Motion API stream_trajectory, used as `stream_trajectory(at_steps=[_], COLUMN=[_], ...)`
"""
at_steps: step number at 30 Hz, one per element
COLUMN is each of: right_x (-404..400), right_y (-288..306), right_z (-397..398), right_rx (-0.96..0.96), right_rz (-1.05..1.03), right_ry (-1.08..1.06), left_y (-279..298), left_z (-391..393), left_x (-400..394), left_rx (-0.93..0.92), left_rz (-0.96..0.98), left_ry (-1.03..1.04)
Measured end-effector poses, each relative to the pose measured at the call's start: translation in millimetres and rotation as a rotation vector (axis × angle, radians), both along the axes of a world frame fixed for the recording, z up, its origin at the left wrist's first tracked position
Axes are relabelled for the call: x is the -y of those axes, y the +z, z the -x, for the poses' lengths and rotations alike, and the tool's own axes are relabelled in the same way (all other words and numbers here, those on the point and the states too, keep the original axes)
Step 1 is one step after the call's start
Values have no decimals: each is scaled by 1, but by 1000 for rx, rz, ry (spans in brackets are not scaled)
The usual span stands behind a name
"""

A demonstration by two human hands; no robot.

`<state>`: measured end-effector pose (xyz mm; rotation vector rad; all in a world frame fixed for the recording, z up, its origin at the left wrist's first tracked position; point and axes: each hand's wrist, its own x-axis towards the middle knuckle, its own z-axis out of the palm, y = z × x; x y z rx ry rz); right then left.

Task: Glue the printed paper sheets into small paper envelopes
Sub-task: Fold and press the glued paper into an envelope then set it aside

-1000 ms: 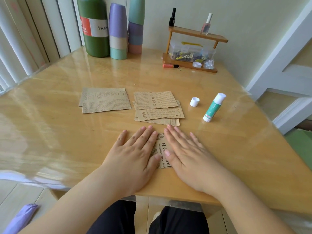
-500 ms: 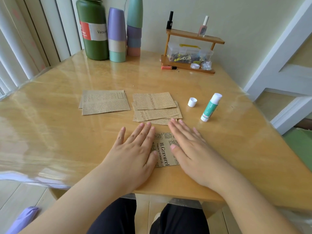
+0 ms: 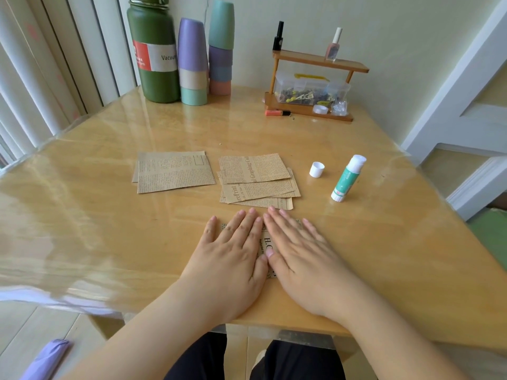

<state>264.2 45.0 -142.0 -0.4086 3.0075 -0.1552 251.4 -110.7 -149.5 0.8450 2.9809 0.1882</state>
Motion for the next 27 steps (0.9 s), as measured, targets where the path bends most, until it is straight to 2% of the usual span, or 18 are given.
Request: stream_trajectory(at_steps=[9, 19, 27], right_x=[-8, -21, -19], right_y=[7, 5, 6], right_z=[2, -6, -8], right_rx=[24, 82, 66], right_rz=[118, -29, -29], right_ry=[-4, -78, -88], left_y=[6, -2, 0], left_z=[3, 2, -1], left_x=[8, 20, 20], left_rx=[68, 27, -5], left_rz=[-62, 32, 5], left_ry=[-9, 51, 56])
